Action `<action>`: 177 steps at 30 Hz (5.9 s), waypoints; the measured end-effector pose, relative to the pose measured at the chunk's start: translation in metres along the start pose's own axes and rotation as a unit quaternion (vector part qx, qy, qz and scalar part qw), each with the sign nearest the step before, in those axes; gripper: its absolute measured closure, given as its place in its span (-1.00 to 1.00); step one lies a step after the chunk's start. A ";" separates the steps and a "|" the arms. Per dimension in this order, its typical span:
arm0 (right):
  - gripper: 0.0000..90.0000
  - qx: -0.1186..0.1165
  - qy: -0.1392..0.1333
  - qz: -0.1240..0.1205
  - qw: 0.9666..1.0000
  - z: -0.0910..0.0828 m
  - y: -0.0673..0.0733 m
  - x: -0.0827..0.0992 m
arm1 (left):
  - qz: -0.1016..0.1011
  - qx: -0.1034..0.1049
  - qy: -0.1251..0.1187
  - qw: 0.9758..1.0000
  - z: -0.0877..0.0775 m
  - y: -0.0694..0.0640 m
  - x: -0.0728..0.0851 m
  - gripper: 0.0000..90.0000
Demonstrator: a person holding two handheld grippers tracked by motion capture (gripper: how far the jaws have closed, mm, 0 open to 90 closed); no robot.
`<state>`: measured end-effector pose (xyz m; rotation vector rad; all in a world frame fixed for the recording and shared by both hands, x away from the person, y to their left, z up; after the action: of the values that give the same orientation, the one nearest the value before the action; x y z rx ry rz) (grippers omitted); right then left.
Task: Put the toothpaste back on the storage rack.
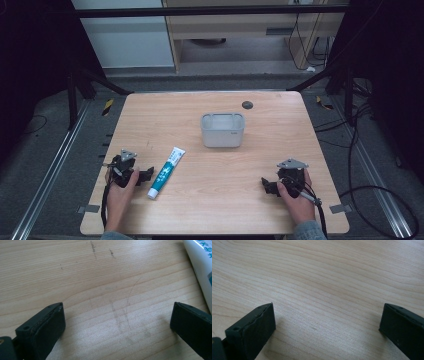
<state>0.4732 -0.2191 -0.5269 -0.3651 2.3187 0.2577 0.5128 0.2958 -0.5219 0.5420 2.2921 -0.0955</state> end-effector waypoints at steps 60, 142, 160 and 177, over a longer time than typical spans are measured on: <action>-0.99 -0.003 0.001 -0.010 1.000 0.001 -0.002 -0.001 | 0.053 0.016 -0.017 0.998 -0.062 -0.054 -0.074 -0.76; -0.99 -0.012 0.004 -0.004 1.000 0.001 -0.001 -0.002 | 0.116 0.066 0.182 0.974 0.018 -0.087 -0.080 0.37; -0.99 -0.012 0.004 -0.004 1.000 0.001 -0.001 -0.002 | 0.130 0.083 0.196 0.968 0.014 -0.087 -0.085 0.68; -0.99 -0.012 0.004 -0.004 1.000 0.001 -0.001 -0.002 | 0.144 0.071 0.112 0.981 -0.038 -0.088 -0.110 0.74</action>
<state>0.4756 -0.2191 -0.5262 -0.3883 2.3230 0.2800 0.5187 0.1857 -0.4266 0.9979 2.4060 -0.0577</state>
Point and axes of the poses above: each handheld gripper's, and its own axes: z roughly forward along the jaws, x roughly out of its underside, y roughly to its left, the point moved 2 cm from there along z, roughly forward along the jaws, and after that the axes turned 6 degrees about z, right-handed, at the moved point
